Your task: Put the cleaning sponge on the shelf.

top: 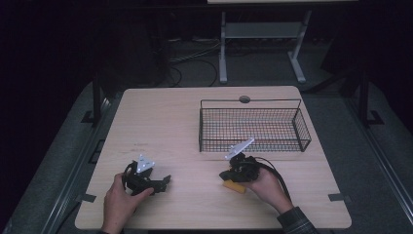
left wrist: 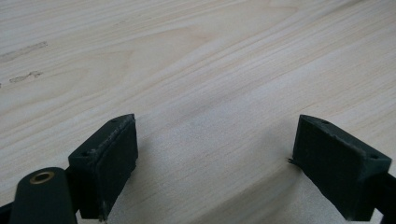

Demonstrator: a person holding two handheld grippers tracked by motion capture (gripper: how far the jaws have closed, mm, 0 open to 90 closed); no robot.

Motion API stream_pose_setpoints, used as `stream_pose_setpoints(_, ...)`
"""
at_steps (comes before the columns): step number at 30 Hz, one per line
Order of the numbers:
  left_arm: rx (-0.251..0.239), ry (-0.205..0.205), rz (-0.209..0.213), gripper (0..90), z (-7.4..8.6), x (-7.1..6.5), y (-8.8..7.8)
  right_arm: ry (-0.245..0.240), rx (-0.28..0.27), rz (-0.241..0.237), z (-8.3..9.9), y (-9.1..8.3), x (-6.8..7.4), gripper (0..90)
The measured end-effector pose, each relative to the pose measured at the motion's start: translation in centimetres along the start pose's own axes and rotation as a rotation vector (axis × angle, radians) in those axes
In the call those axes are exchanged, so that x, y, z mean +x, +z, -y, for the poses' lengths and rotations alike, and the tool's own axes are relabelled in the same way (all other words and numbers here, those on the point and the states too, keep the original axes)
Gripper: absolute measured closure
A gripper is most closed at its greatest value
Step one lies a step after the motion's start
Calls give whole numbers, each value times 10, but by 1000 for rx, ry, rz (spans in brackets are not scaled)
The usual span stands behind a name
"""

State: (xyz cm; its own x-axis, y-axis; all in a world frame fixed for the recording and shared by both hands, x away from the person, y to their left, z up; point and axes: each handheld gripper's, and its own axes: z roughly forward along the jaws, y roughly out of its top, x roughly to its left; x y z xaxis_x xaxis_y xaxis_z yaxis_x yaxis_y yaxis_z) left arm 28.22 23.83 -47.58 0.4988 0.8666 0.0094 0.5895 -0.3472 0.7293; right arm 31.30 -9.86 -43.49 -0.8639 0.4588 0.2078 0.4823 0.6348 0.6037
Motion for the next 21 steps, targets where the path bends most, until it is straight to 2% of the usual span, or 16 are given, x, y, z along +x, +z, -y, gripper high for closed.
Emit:
stream_pose_setpoints(10,2,2,1,133,0,0,0,16,6,7,19,-15,5,896)
stream_pose_setpoints(20,2,4,1,133,0,0,0,39,4,34,39,-34,0,896)
stream_pose_setpoints(21,2,3,1,133,0,0,0,53,2,41,42,-38,-1,896)
